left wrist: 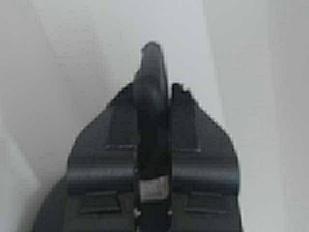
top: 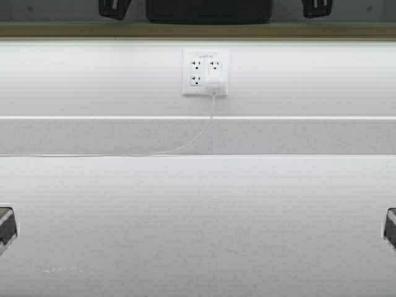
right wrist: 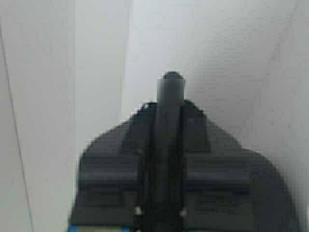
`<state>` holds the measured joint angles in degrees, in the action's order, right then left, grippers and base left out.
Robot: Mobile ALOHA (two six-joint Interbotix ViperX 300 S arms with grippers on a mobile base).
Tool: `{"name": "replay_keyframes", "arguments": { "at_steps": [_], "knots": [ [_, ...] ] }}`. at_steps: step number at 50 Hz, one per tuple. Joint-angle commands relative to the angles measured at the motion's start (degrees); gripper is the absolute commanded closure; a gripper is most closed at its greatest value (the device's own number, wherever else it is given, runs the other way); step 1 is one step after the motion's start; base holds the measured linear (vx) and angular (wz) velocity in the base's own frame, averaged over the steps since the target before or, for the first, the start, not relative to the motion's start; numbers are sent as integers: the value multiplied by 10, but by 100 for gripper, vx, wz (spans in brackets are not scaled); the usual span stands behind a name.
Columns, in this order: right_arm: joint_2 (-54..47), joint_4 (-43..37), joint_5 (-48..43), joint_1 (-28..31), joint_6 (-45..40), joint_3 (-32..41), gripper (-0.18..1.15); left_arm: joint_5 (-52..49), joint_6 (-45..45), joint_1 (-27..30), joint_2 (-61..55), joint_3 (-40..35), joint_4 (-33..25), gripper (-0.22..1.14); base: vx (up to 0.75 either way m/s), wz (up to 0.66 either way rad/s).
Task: Open the cabinet, put the pot inside, then close it
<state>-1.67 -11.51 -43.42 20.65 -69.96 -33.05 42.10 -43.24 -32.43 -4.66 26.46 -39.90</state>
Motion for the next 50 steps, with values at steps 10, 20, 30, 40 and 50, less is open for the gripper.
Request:
{"name": "replay_keyframes", "arguments": {
  "at_steps": [10, 20, 30, 40, 50],
  "knots": [
    [-13, 11, -11, 26, -18, 24, 14, 95, -67, -36, -1, -9, 16, 43, 0, 0],
    [-14, 1, -19, 25, -32, 30, -6, 105, -94, -36, 0, -16, 21, -13, 0, 0],
    [-8, -6, -26, 25, -28, 25, -7, 130, -99, -34, 10, -12, 22, -10, 0, 0],
    [17, -25, -27, 4, -9, 4, -7, 134, -100, -14, 38, 14, 22, -10, 0, 0],
    [53, -26, -27, -46, 2, -33, -7, 134, -100, 20, 72, 48, 22, -10, 0, 0]
  ]
}}
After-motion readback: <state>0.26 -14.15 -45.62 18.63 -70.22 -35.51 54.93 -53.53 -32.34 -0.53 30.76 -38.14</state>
